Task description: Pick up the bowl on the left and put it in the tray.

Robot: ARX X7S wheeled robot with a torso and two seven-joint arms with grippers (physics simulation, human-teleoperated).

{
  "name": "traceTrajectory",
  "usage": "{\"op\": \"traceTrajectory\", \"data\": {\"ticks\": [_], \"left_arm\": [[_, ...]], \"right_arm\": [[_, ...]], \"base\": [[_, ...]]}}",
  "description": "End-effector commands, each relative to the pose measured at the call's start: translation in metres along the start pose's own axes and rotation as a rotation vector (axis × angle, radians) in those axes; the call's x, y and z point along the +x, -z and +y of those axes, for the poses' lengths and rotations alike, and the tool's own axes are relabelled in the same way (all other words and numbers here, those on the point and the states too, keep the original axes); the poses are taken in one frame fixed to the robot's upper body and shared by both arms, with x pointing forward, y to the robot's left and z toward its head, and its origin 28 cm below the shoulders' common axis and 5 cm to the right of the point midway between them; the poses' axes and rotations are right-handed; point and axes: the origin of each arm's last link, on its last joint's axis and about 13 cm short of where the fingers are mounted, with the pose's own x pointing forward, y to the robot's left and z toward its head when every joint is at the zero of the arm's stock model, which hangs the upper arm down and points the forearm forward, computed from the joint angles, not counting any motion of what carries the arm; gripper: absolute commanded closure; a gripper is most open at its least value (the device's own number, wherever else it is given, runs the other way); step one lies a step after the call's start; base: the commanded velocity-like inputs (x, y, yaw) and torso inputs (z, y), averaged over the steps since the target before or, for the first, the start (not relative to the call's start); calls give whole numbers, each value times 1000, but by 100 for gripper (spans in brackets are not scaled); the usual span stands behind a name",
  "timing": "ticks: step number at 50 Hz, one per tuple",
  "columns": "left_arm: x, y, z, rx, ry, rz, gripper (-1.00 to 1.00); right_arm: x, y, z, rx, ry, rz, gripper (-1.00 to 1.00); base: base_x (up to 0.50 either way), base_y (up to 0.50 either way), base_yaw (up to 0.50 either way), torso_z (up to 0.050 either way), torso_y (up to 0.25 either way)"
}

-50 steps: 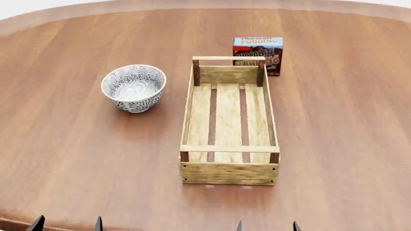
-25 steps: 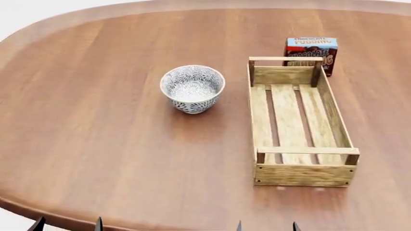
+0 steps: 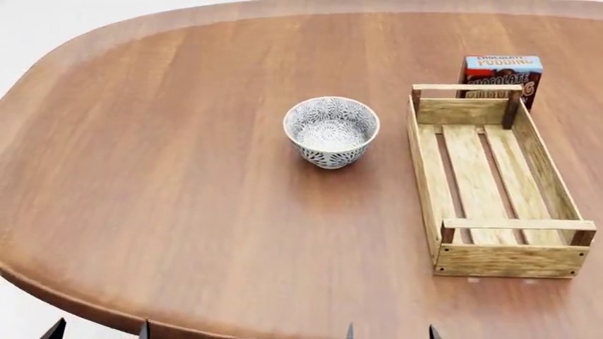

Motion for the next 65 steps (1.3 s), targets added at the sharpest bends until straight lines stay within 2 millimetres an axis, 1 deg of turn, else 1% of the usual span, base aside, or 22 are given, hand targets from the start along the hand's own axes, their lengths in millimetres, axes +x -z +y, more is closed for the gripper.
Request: {"op": "traceTrajectory", "data": {"ticks": [1, 43, 45, 46, 47, 49, 50, 53, 54, 56, 61, 62, 63, 65], "left_arm": [[0, -1, -1, 0, 2, -3, -100], [1, -1, 0, 7, -4, 9, -100], [2, 0, 0, 9, -10, 13, -100], [3, -1, 1, 5, -28, 23, -100], [3, -1, 1, 5, -28, 23, -100], [6, -9, 4, 2, -44, 19, -100], [8, -22, 5, -11, -44, 18, -100], [10, -41, 7, -14, -37, 7, -100], [10, -55, 8, -13, -26, -11, -100], [10, -69, 9, -16, -21, -11, -100], [8, -93, 10, -28, 11, 28, -100], [7, -104, 10, -34, 17, 36, -100], [6, -112, 10, -41, 24, 38, -100], [5, -122, 10, -49, 31, 36, -100]], "right_arm": [[0, -2, -1, 11, 11, -13, -100], [2, -1, -2, 14, 17, -1, -100], [2, 0, -2, 15, 18, 7, -100], [5, 2, -2, -9, 37, 70, -100], [5, 2, -2, -9, 37, 70, -100], [7, -4, -4, -23, 37, 60, -100], [8, -15, -6, -31, 31, 58, -100], [14, -35, -10, -36, 32, 81, -100], [17, -49, -13, -69, 33, 82, -100], [17, -64, -15, -83, 29, 73, -100], [16, -98, -18, -106, 4, 65, -100], [15, -113, -19, -88, -24, 77, -100], [15, -122, -19, -92, -26, 73, -100], [14, -132, -20, -97, -35, 66, -100]], "base": [[500, 0, 0, 0, 0], [500, 0, 0, 0, 0], [500, 0, 0, 0, 0], [289, 0, 0, 0, 0], [289, 0, 0, 0, 0], [0, 0, 0, 0, 8], [0, 0, 0, 0, 0], [0, 0, 0, 0, 0], [0, 0, 0, 0, 0], [0, 0, 0, 0, 0], [0, 0, 0, 0, 0], [0, 0, 0, 0, 0], [0, 0, 0, 0, 0], [0, 0, 0, 0, 0]]}}
